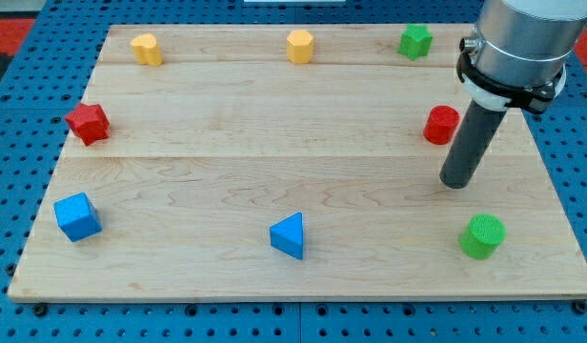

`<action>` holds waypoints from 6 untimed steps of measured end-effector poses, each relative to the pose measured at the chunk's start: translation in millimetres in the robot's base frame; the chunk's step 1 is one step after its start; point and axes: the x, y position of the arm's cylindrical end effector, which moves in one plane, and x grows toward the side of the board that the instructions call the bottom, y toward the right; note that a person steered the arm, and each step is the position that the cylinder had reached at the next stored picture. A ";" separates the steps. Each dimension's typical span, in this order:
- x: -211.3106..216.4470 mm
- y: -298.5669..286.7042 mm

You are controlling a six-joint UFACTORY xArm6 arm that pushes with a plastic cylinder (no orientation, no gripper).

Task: Slightly move the red circle towards the left of the board

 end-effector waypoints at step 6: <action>-81.8 17.6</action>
